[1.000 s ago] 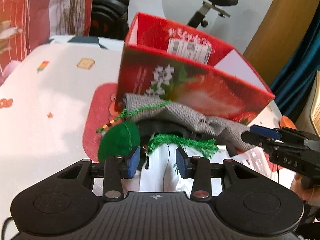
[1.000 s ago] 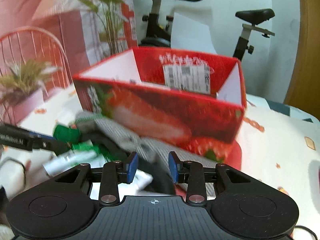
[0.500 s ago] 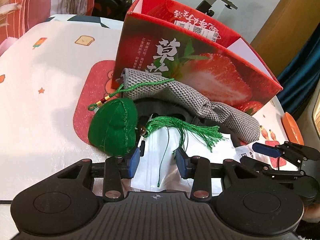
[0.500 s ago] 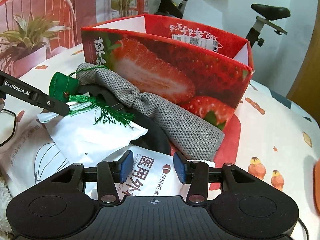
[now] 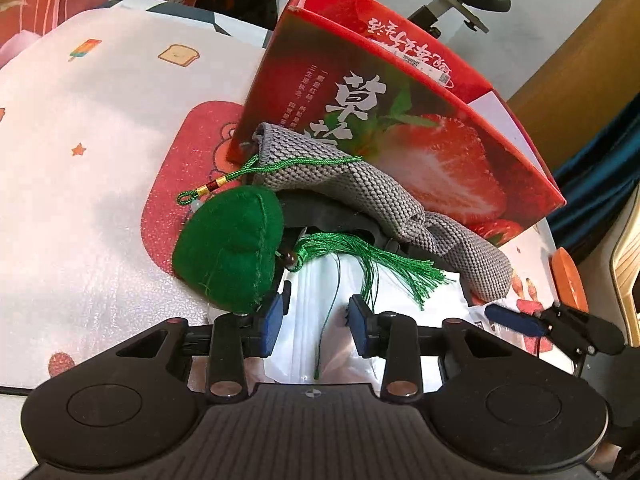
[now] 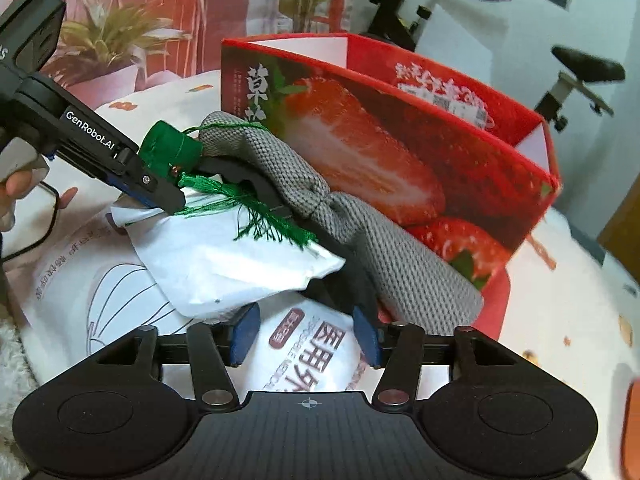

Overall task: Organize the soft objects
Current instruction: 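Return the right tool to the pile and grip the white earphone packet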

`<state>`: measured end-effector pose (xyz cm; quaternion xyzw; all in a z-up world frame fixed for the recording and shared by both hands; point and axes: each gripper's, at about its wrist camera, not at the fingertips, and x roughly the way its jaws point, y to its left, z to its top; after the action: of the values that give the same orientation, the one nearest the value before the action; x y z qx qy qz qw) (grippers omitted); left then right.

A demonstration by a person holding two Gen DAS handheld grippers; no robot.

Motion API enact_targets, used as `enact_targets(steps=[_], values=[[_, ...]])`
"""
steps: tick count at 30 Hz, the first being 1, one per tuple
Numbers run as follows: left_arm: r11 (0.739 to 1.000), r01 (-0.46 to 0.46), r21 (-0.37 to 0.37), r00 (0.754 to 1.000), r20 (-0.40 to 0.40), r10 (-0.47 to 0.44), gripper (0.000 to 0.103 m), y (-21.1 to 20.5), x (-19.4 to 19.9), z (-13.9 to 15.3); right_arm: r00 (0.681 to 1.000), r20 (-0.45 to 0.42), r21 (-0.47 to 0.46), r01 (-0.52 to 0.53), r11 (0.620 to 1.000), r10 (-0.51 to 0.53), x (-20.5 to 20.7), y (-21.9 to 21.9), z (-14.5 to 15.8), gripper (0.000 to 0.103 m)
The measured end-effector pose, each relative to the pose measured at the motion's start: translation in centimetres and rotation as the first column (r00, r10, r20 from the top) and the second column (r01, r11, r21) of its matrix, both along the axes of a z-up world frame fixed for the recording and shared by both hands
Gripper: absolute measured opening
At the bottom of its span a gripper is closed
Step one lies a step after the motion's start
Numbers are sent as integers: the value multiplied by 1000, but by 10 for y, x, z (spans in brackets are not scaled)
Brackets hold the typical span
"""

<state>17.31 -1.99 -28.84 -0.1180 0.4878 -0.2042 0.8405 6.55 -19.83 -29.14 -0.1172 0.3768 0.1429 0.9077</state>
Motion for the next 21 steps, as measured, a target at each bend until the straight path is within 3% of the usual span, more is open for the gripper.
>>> enact_targets(steps=[9,21], values=[[999,-23,-25,999,-23,23,38,1,3,0,993,76,-106,-80,991,88,6,24,-1,51],[998,-39,-49,999,-29,37,38,3,3,-2,974,151,-175,-140,975,167,4,30,-2,51]])
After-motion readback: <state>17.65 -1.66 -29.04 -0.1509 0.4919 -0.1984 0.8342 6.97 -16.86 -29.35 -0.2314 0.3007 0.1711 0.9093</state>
